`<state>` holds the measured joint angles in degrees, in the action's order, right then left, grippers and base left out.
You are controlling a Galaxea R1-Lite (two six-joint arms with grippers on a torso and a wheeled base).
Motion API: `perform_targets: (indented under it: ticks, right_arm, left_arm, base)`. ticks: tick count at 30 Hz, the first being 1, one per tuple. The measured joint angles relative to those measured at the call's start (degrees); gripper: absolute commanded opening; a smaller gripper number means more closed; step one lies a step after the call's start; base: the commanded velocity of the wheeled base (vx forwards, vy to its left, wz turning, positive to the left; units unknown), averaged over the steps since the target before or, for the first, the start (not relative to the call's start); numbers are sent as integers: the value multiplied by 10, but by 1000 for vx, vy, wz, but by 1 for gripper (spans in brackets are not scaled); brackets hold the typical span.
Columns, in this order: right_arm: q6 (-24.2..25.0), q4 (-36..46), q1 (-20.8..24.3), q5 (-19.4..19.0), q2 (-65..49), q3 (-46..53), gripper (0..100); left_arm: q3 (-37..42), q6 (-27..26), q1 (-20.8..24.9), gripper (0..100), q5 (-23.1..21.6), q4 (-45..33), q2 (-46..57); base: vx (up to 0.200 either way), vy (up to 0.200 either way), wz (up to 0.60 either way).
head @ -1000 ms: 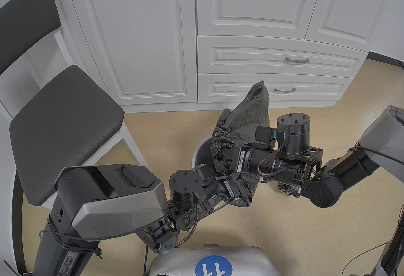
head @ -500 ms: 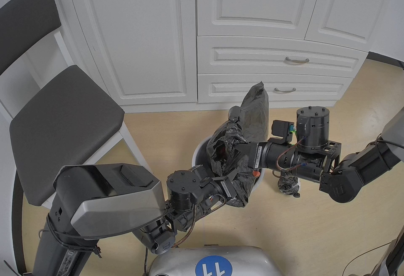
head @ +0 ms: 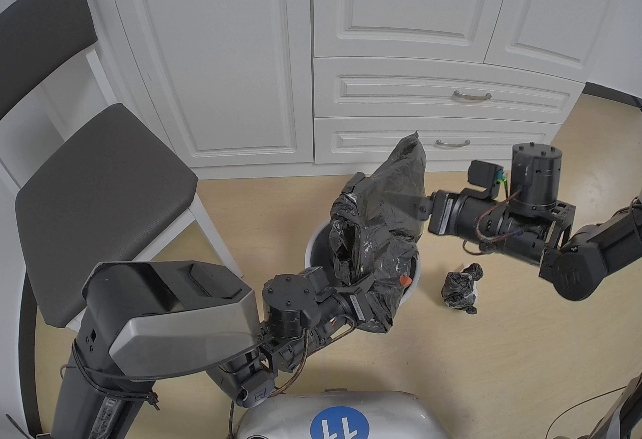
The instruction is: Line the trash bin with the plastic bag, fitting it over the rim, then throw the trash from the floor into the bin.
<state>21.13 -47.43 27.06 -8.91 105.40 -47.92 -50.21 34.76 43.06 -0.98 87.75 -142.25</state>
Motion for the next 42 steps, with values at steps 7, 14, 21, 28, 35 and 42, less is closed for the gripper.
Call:
perform_targets:
  ticks: [7, 14, 21, 28, 35, 42]
  right_arm:
    - [4, 42, -77, -9, -3, -50, 100]
    - [41, 91, -108, 7, 28, -123, 100]
    - [54, 98, -118, 22, 71, -166, 100]
    - [61, 99, -125, 23, 90, -177, 100]
    - [68, 105, -128, 20, 99, -183, 100]
    - [69, 146, -145, 18, 118, -218, 100]
  left_arm:
    - [59, -40, 5, 0, -24, -2, 44]
    - [94, -45, -4, 0, -57, -5, 100]
    - [111, -46, -15, 0, -76, -56, 146]
    - [112, -47, -18, 0, -84, -149, 185]
    - [100, -94, -22, 0, -151, -231, 208]
    - [75, -145, -32, 0, -182, -301, 215]
  base:
    - [0, 0, 0]
    - [0, 0, 0]
    - [0, 0, 0]
    - [0, 0, 0]
    - [0, 0, 0]
    - [0, 0, 0]
